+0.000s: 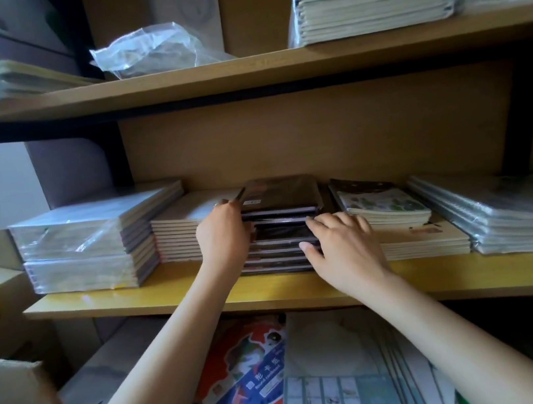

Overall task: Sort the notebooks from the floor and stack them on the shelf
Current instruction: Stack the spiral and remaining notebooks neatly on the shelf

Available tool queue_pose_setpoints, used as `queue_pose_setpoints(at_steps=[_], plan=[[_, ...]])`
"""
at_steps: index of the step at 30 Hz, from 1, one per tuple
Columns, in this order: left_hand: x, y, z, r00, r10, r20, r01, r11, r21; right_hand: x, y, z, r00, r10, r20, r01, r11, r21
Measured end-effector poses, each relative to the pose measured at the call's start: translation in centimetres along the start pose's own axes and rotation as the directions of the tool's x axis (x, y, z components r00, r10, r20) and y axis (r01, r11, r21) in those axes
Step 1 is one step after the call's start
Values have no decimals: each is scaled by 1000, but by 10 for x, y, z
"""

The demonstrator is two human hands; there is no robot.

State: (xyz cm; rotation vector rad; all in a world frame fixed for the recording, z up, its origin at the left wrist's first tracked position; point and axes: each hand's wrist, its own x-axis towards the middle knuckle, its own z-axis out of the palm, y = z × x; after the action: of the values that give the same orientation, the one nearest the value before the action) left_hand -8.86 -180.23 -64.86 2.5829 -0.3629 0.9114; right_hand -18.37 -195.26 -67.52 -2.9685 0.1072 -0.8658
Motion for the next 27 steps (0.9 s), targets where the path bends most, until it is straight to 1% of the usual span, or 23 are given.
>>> queue_pose_setpoints(at_steps=[3, 7, 9, 12, 14, 17, 19, 20, 21, 22, 23, 24, 25, 26, 27], plan=[[-16, 1, 0, 999, 30, -42, -35, 992, -118, 3, -1, -3, 999, 32, 40, -33, 999, 14], [-29, 9, 6, 985, 143, -95, -158, 973, -167, 12, -1, -7, 993, 43, 109, -42, 999, -15], [-27, 12, 12, 984, 167, -58, -174, 974, -143, 15, -2, -7, 991, 38, 131, -37, 999, -13], [-21, 16, 20, 990, 142, 8, -141, 989, -48, 18, -2, -8, 989, 33, 142, -30, 999, -26], [-20, 15, 24, 990, 138, -5, -138, 990, -15, 16, -3, -8, 991, 56, 122, -48, 997, -68], [-26, 13, 26, 986, 164, -28, -165, 985, -51, 9, -11, -4, 996, 76, 54, -67, 985, -160], [-32, 10, 26, 983, 179, -44, -182, 981, -63, 7, -12, 0, 998, 50, 33, -45, 989, -142], [-35, 7, 25, 984, 159, -84, -166, 983, -85, 6, -11, 3, 999, 43, 32, -39, 992, -116], [-39, 4, 24, 984, 109, -139, -125, 986, -114, 5, -9, 5, 998, 45, 34, -42, 995, -86], [-41, -1, 23, 980, 30, -198, -59, 988, -144, 5, -8, 7, 998, 53, 36, -51, 997, -58], [-42, -7, 20, 972, -80, -220, 39, 982, -187, 4, -7, 9, 997, 59, 41, -58, 998, -35], [-41, -13, 17, 964, -213, -161, 167, 951, -260, 3, -8, 12, 997, 63, 43, -62, 998, -26], [-38, -19, 11, 936, -350, -38, 314, 880, -356, 1, -9, 15, 997, 70, 42, -69, 997, -24], [-32, -25, 8, 885, -451, 118, 452, 771, -449, 1, -11, 17, 996, 80, 37, -79, 997, -19], [-23, -31, 9, 830, -490, 264, 550, 648, -527, 2, -13, 18, 995, 95, 30, -95, 995, -12]])
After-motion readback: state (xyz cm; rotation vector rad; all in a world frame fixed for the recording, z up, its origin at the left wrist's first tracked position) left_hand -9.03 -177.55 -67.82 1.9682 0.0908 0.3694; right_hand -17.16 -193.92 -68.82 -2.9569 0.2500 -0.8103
